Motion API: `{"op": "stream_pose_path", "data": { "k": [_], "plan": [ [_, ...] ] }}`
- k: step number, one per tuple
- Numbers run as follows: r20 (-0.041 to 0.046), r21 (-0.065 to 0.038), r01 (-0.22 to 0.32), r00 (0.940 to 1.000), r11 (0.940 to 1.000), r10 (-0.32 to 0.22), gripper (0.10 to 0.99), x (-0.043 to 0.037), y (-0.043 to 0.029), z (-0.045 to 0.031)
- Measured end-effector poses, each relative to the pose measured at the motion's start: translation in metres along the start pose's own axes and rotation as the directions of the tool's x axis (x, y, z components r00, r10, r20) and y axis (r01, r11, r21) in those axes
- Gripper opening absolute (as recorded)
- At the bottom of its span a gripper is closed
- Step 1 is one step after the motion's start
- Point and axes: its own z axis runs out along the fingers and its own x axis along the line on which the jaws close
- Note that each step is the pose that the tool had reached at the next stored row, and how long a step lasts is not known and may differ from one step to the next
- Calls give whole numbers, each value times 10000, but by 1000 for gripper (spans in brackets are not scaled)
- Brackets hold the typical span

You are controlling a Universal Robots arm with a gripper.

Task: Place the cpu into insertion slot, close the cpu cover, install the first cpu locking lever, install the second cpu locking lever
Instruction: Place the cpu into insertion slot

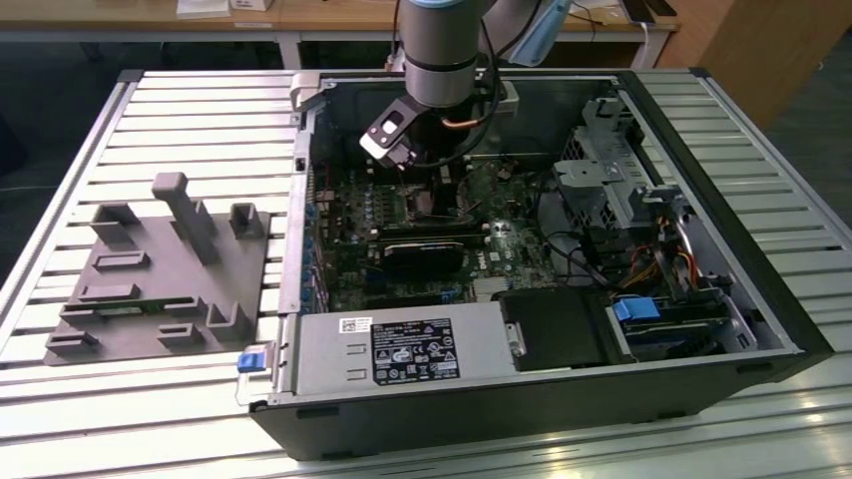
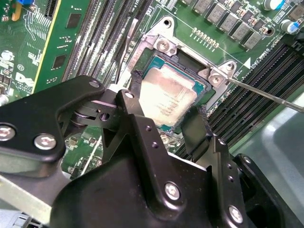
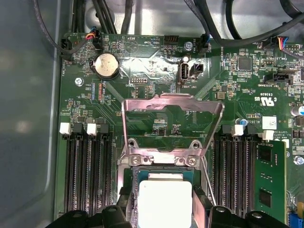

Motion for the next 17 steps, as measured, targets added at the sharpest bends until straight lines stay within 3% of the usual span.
{"op": "stream_pose_path", "data": {
  "k": [10, 17],
  "plan": [
    [-2, 2, -1, 10000, 10000, 1, 612, 3, 7, -8],
    [-3, 3, -1, 10000, 10000, 1, 612, 0, 12, -105]
  ]
}}
